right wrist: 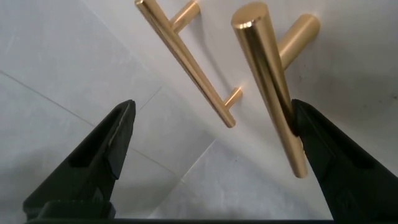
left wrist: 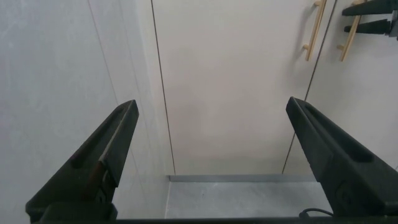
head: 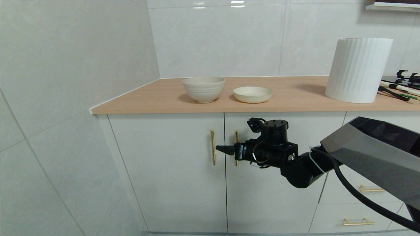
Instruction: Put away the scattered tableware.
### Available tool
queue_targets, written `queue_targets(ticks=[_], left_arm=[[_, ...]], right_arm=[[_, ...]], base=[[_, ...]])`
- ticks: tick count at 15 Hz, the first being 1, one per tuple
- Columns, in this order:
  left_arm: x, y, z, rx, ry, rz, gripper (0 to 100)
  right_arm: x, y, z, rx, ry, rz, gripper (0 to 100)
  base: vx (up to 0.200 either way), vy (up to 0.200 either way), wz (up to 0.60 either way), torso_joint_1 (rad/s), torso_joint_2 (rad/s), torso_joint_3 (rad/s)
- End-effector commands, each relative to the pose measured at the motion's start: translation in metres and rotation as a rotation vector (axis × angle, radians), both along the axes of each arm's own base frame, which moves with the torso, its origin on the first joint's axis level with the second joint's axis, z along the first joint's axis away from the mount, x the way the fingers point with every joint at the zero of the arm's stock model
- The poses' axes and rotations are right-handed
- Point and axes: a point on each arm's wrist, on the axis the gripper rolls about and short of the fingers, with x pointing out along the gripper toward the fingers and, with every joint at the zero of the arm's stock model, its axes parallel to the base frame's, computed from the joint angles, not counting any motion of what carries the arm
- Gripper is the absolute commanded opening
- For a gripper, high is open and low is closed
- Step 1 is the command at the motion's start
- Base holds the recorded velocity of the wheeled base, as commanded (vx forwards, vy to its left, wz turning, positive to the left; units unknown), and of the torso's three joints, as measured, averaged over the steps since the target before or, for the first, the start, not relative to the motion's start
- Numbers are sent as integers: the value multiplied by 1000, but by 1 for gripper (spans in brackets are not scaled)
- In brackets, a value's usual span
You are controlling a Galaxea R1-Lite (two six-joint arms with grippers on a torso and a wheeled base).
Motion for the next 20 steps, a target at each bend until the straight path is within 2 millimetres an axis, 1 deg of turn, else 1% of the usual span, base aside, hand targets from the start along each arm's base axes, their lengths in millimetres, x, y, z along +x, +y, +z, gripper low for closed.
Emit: queue_targets(ticks=[1,6,8,9,10,14,15,17,20], left_arm=[[0,0,0,0,0,0,100],[0,0,0,0,0,0,100],[0,0,0,0,1,0,100],[0,0,0,0,1,0,100],[0,0,0,0,1,0,100],[0,0,0,0,0,0,100],[0,0,0,0,1,0,100],[0,0,0,0,0,0,100],[0,0,0,0,0,0,100]], right_arm=[[-3,0,5,6,-3,17,100],[-18,-8,12,15,23,107,100],[-31,-8,9,9,55,159,100],[-39,-5,10,7,60,183,100],[-45,-6,11,7,62,190,100],[-71,-23,14,10,57,192,100],[-77,-27,18,22,43,209,100],[-88,-28,22,27,46,248,100],[-99,-33,16,19,83,298,100]], base=[[0,0,0,0,0,0],[0,0,0,0,0,0],[0,0,0,0,0,0],[0,0,0,0,0,0],[0,0,0,0,0,0],[0,0,0,0,0,0],[0,0,0,0,0,0],[0,0,0,0,0,0],[0,0,0,0,0,0]])
